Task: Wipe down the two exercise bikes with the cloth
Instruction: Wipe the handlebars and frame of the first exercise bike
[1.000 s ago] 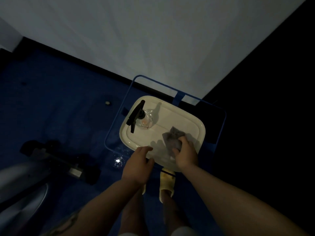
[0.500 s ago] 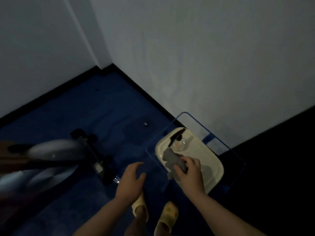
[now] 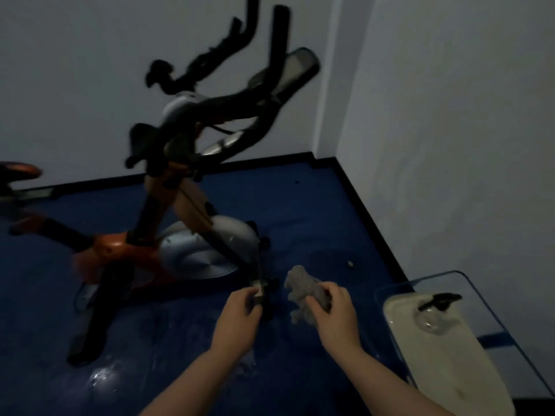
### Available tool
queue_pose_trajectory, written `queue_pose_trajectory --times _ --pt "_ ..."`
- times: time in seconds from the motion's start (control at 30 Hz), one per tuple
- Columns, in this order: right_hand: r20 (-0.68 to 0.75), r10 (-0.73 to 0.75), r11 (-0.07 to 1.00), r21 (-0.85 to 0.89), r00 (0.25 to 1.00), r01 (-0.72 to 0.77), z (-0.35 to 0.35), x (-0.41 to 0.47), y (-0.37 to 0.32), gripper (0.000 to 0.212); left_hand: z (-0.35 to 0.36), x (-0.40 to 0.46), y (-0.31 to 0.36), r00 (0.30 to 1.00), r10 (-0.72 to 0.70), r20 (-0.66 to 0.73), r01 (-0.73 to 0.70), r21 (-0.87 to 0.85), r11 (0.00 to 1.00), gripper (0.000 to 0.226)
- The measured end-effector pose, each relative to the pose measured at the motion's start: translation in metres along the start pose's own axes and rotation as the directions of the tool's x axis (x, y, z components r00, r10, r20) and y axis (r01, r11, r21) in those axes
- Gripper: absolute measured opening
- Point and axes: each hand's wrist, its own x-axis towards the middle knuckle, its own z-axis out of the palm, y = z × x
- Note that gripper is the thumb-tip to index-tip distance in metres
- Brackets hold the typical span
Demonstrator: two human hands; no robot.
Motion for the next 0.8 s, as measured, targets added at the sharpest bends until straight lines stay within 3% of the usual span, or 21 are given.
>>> queue_pose_trajectory --times 0.37,0.6,0.8 --pt "-0.049 -0.042 0.967 0.247 0.998 0.053 0.146 -0.088 -0.123 0.014 -0.189 -0.058 -0.085 0.974 0.096 -0.205 -0.106 -0.04 0.994 0.036" --pt "-0.101 -0.115 0.93 0.338 0.988 0.143 0.173 -0.11 -0.189 0.018 -0.261 -0.065 -0.073 0.931 0.229 -0.283 -0.251 -0.042 0.967 0.036" --pt "-0.119 -0.157 0.91 0.368 0.98 0.19 0.178 -0.105 -0.218 0.016 -0.282 -0.054 -0.059 0.913 0.251 -0.322 -0.292 -0.083 0.953 0.033"
